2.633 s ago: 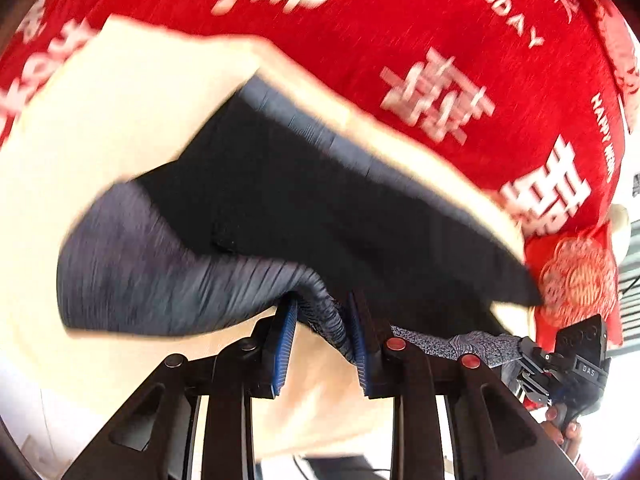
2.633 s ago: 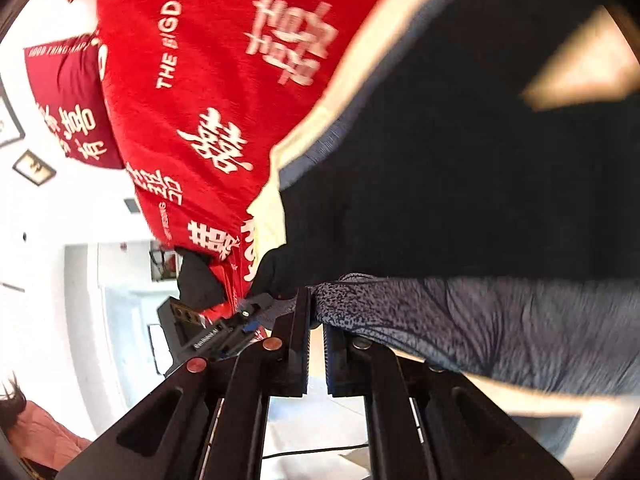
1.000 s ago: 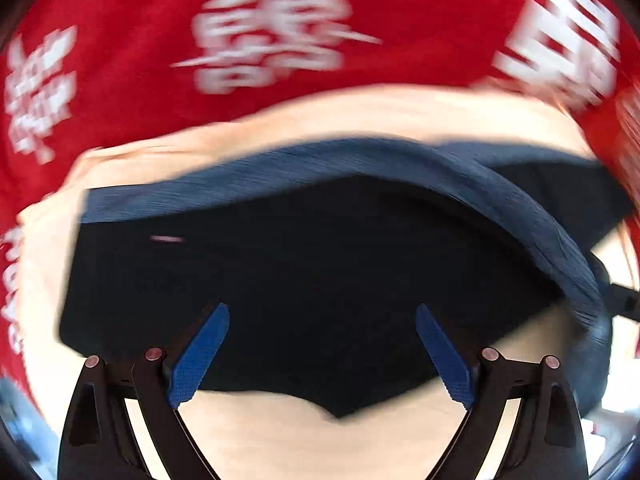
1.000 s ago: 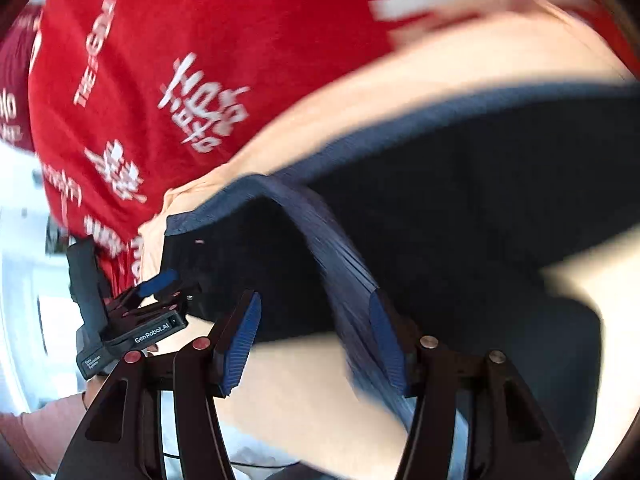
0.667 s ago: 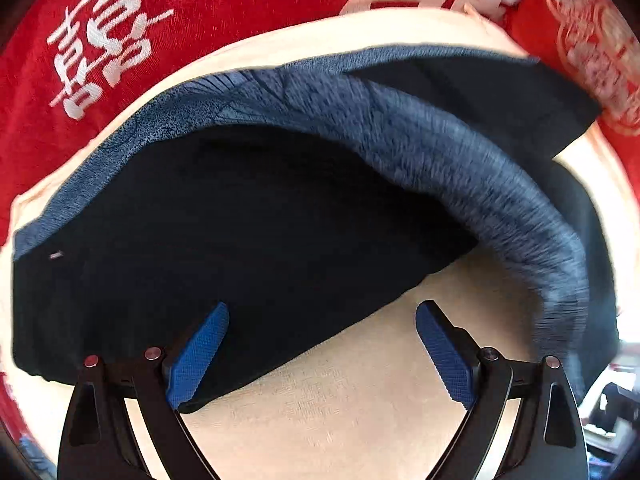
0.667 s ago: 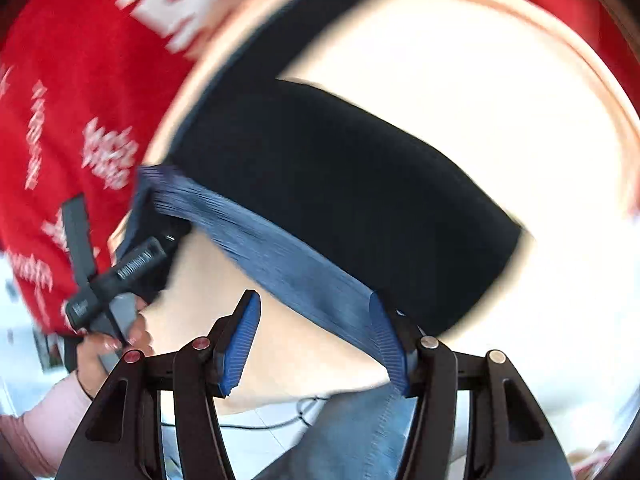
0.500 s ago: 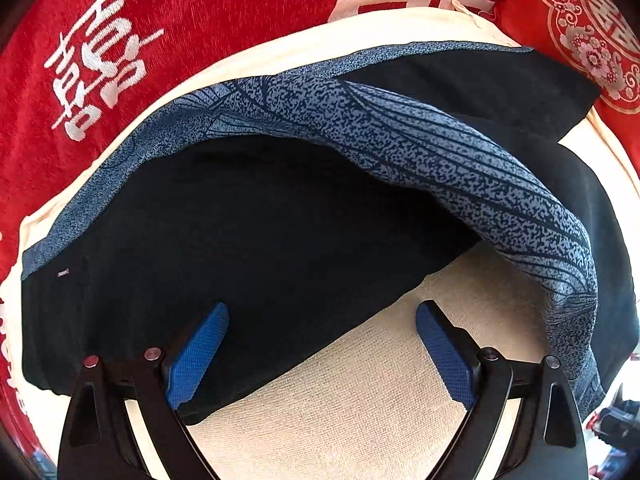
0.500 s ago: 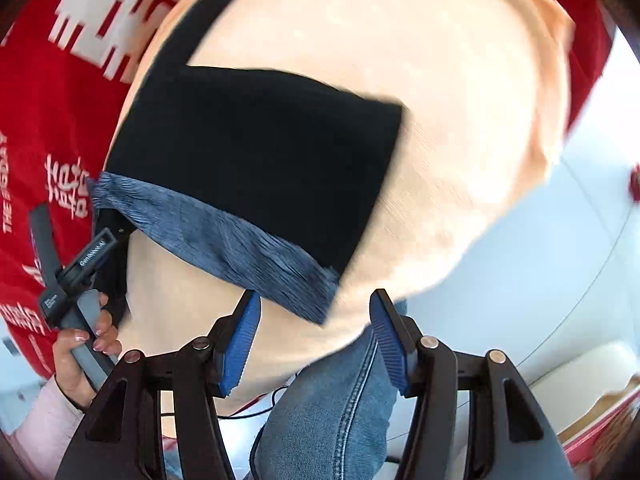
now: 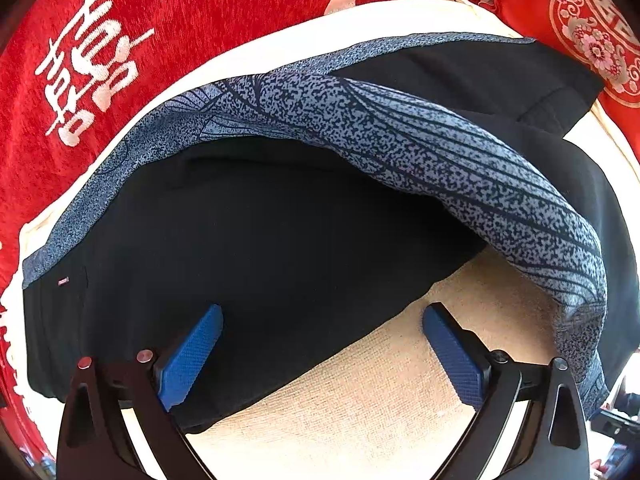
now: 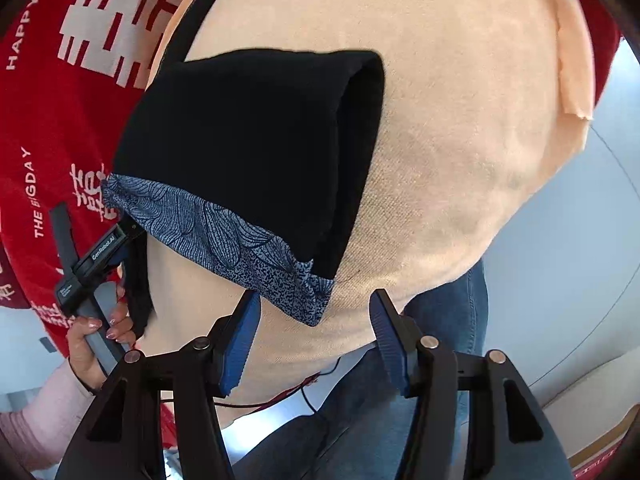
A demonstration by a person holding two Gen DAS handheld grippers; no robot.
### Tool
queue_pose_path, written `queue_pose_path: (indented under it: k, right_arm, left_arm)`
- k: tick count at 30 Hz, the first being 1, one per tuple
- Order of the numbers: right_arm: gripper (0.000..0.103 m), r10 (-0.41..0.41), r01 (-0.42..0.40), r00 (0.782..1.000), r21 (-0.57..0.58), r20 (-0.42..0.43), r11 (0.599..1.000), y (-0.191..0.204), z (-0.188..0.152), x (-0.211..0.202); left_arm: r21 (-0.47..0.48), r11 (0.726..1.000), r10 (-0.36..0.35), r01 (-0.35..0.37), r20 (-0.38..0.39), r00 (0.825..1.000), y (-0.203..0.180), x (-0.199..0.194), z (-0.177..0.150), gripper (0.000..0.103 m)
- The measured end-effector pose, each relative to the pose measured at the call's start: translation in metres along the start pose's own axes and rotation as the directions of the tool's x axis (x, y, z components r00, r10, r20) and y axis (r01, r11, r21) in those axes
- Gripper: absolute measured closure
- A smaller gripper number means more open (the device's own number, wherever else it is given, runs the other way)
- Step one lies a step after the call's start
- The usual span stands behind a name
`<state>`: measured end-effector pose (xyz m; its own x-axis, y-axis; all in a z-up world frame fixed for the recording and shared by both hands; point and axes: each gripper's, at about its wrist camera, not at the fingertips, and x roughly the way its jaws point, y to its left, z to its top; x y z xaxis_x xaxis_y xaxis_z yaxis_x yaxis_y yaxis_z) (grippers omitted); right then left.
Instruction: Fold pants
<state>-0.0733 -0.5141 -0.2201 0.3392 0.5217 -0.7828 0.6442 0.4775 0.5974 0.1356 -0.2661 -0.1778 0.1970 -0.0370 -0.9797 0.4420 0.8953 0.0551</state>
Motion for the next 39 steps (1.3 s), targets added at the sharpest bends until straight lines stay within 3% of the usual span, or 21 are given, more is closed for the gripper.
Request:
queue_pose_path:
  k: [4,7,9,10,11,12,16,23,26,31,34,36,37,39]
  right_arm:
    - [0.042,0.098,-0.098,0.995,-0.011,-0.027,0.995,0.011,0.002,0.0]
    - [0.043,0.086,-0.088,0.995,-0.03,-0.057,0.996,0.016,0.008,0.01]
    - [0.052,0.088,-0.09,0.993,-0.019,-0.08,0.996,0.014,0.014,0.019]
    - [0.065,0.091,-0.092,0.991,-0.012,-0.094,0.996,0.014,0.016,0.022]
    - [0.094,0.093,-0.095,0.989,-0.01,-0.115,0.995,0.014,0.018,0.025]
    - [0.1,0.114,-0.116,0.985,-0.011,-0.133,0.993,0.017,0.019,0.024]
    - [0.1,0.181,-0.192,0.977,-0.1,-0.109,0.976,0.052,0.031,-0.011]
    - [0.1,0.196,-0.191,0.98,-0.351,-0.019,0.917,0.148,0.147,-0.078]
    - [0.1,0.131,-0.1,0.991,-0.454,0.038,0.885,0.187,0.219,-0.092]
    - [0.099,0.025,0.038,0.994,-0.55,0.106,0.834,0.235,0.298,-0.083]
    - [0.092,-0.106,0.192,0.977,-0.556,0.184,0.808,0.252,0.336,-0.064]
    - [0.042,-0.174,0.274,0.959,-0.577,0.224,0.769,0.263,0.348,-0.058]
    - [0.009,-0.183,0.294,0.953,-0.588,0.242,0.753,0.268,0.349,-0.059]
    - [0.008,-0.155,0.3,0.948,-0.623,0.277,0.722,0.281,0.346,-0.07]
  left_arm:
    - [-0.004,1.0,0.007,-0.007,-0.017,1.0,0.001,0.003,0.007,0.002]
    - [-0.01,1.0,0.009,-0.009,-0.02,1.0,0.002,0.006,0.011,0.002]
    - [-0.015,1.0,0.011,-0.012,-0.026,1.0,0.002,0.006,0.012,0.002]
    - [-0.017,1.0,0.011,-0.012,-0.031,0.999,0.002,0.007,0.014,0.002]
    - [-0.017,1.0,0.011,-0.011,-0.035,0.999,0.002,0.008,0.015,0.002]
    - [-0.018,1.0,0.01,-0.01,-0.04,0.999,0.002,0.009,0.016,0.002]
    - [-0.043,0.999,-0.005,0.002,-0.072,0.997,0.005,0.011,0.026,0.002]
    - [-0.13,0.991,-0.028,0.022,-0.044,0.999,0.006,0.004,0.065,0.002]
    - [-0.17,0.985,-0.023,0.018,-0.029,0.999,0.01,0.002,0.084,0.002]
    - [-0.25,0.968,-0.001,-0.001,-0.008,1.0,0.024,-0.001,0.111,0.002]
    - [-0.288,0.958,0.011,-0.016,-0.021,1.0,0.027,-0.002,0.115,0.002]
    - [-0.309,0.951,0.011,-0.017,-0.024,1.0,0.026,-0.006,0.118,0.002]
    - [-0.316,0.949,0.01,-0.017,-0.023,1.0,0.026,-0.011,0.117,0.002]
    - [-0.323,0.946,0.012,-0.017,-0.016,1.0,0.031,-0.025,0.112,0.002]
